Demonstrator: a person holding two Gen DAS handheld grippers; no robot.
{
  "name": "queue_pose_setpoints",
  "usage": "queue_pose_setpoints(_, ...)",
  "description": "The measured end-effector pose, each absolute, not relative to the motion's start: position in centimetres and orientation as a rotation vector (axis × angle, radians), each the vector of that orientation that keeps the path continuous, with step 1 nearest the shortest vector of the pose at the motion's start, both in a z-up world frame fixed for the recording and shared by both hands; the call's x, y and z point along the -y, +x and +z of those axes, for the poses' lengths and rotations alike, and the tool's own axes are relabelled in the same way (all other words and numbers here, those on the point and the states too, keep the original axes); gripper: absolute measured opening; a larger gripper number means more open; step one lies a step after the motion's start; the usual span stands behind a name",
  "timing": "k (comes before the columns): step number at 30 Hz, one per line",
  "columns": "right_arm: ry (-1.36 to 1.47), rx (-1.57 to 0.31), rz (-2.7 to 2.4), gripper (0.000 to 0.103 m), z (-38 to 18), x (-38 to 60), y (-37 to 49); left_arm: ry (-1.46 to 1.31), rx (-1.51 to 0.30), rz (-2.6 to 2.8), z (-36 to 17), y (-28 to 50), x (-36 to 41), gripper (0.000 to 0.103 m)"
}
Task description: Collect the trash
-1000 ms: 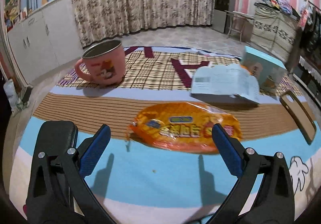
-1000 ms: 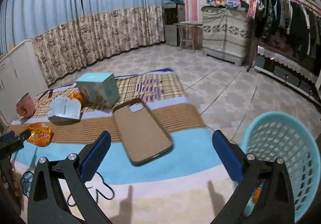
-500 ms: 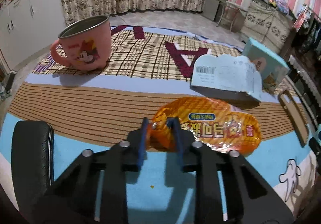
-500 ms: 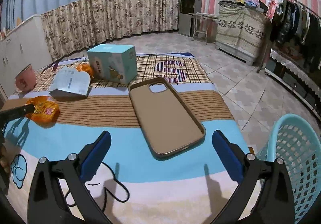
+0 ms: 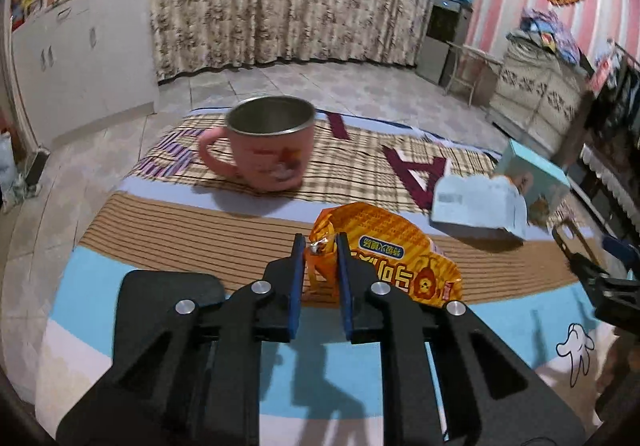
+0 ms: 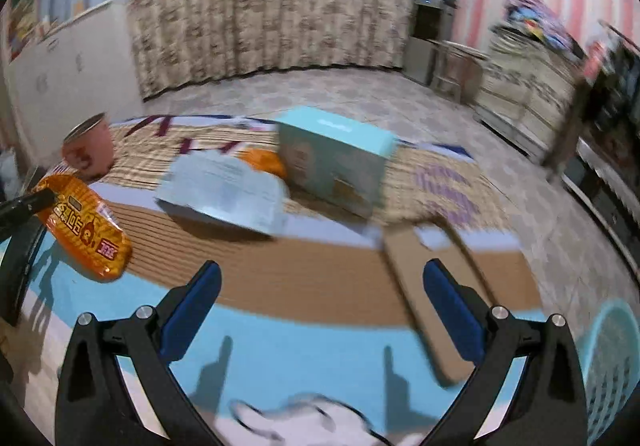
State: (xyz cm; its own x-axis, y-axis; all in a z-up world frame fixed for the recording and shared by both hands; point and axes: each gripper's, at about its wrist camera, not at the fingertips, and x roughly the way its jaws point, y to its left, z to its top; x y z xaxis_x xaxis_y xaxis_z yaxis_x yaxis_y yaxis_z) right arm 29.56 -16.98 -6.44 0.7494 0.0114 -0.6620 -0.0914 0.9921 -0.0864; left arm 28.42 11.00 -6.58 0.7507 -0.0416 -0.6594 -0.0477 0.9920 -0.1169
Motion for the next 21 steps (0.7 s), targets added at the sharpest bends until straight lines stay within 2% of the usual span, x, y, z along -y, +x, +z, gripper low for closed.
queue_pose_setpoints(8, -0.267, -0.786, 0.072, 0.099, -9.1, 12.4, 34.7, -0.145, -0.727, -0.001, -6.7, 28.5, -12.1, 0.014)
queue_pose_setpoints(13, -0.312, -0.754, 0.059, 0.096, -9.0, 11.8, 35.3, -0.153, -0.718, 0.007, -6.5, 28.4, -12.6, 0.014)
queue_pose_setpoints(16, -0.324, -0.738, 0.082, 0.076, -8.2, 11.7, 34.9, -0.158, -0.720, 0.006, -6.6, 28.5, -12.7, 0.014)
queue_pose_setpoints(18, -0.320, -0.727, 0.100, 0.068, -7.7, 11.9, 34.6, -0.159, -0.721, 0.005, -6.6, 28.5, -12.5, 0.014)
queue_pose_setpoints(20, -0.313, -0.722, 0.114, 0.047, -7.5, 12.5, 34.4, -0.155, -0.718, 0.002, -6.5, 28.5, -12.6, 0.014)
queue_pose_setpoints(21, -0.308, -0.722, 0.118, 0.043, -7.2, 12.9, 34.1, -0.150, -0.715, 0.001, -6.5, 28.5, -12.5, 0.014)
